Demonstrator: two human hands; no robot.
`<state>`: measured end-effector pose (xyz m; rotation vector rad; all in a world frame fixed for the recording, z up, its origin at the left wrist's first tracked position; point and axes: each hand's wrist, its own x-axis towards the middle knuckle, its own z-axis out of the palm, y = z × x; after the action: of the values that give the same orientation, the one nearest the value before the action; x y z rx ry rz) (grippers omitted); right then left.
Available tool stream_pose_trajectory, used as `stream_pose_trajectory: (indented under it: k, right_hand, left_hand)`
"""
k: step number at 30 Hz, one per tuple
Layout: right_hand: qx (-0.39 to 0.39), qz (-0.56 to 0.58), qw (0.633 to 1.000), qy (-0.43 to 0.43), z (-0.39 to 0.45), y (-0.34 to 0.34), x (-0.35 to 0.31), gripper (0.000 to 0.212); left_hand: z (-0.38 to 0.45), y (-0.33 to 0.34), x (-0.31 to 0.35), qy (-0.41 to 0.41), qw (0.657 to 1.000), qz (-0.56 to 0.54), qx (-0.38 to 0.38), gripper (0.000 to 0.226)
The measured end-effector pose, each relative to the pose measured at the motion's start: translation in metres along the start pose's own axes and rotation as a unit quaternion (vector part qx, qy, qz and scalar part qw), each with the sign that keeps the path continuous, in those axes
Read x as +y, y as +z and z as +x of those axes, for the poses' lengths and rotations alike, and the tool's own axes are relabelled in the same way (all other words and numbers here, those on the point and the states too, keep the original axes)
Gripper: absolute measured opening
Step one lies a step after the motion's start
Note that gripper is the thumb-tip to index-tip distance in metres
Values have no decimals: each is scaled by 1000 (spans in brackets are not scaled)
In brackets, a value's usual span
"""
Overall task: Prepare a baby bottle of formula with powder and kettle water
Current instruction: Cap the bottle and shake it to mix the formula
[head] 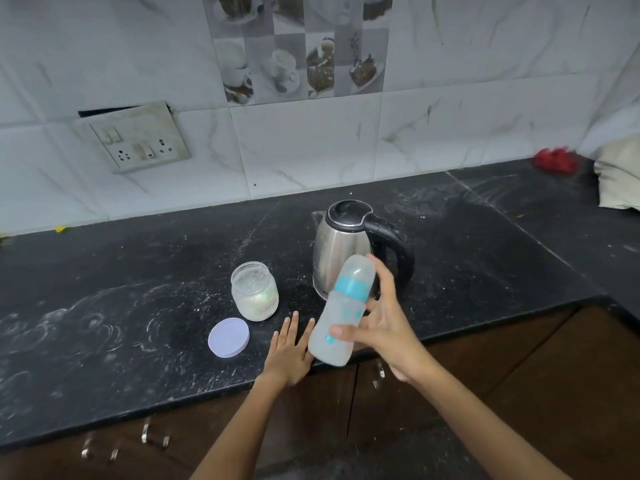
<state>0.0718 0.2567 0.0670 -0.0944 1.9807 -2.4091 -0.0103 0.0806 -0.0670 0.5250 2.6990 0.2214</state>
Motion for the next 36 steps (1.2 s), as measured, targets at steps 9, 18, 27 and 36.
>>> stream_pose_trajectory:
  k: [9, 18, 27, 36]
  right_hand:
    - [14, 40, 999, 23, -10, 5, 7, 107]
    - [1, -2, 999, 47, -2, 8, 1, 100]
    - [2, -19, 999, 43, 2, 9, 1, 99]
    - [25, -28, 998, 47, 7, 6, -2, 93]
  left_hand:
    - [3, 6, 6, 5, 1000, 14, -3, 68]
    - [2, 6, -1, -1, 1000, 4, -2, 70]
    - [1, 4, 0, 1, 1000, 12, -3, 69]
    - [1, 2, -1, 2, 1000, -7, 7, 64]
